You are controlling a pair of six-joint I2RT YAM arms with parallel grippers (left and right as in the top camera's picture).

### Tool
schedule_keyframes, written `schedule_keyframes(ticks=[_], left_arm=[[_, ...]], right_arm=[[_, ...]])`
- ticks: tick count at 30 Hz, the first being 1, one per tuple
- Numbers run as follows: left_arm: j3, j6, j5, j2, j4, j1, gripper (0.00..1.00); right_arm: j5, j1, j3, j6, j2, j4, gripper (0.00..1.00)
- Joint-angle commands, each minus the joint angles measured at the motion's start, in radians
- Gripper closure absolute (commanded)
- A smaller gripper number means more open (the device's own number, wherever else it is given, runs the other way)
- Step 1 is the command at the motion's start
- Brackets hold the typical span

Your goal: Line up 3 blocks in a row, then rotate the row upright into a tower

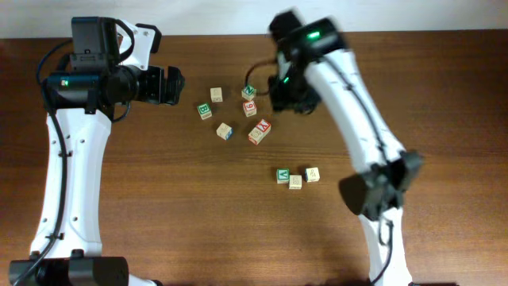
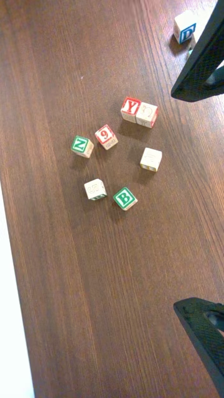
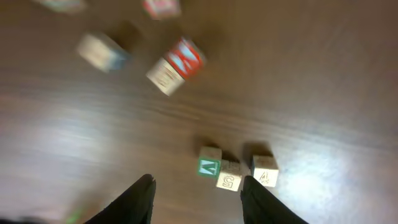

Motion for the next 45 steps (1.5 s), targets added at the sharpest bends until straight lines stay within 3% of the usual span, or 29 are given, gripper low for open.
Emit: schedule_keyframes(ticks=[1,5,10,15,20,30,45], left_arm=[[0.018,0.002,0.005,0.006,0.001,0.006,0.01],[0.018,0.002,0.005,0.006,0.001,0.006,0.01],[0.018,0.002,0.005,0.006,-0.002,0.006,0.01],[0.018,0.002,0.008,0.006,-0.002,0.006,0.01],[0.018,0.001,0.008,0.007,-0.002,0.006,0.01],[0.018,0.001,0.008,0.007,-0.002,0.006,0.01],[0.018,0.002,0.008,0.007,-0.002,0.006,0.01]], right_arm=[[-0.044,-0.053,0.040,-0.069,-0.229,-0.007,0.55],[0.013,-0.080,-0.150,-0.060,-0.550,-0.007,0.55],[0.008,-0.076,-0.648,0.025,-0.653,0.011,0.79],[-0.078,-0.025,-1.179,0.094,-0.652,0.393,0.89],[-0.085,0.048,-1.450,0.133,-0.640,0.694,0.96],[0.021,0.121,-1.493,0.236,-0.498,0.777,0.96],[0.091,0.121,-1.493,0.204,-0.497,0.851,0.95]])
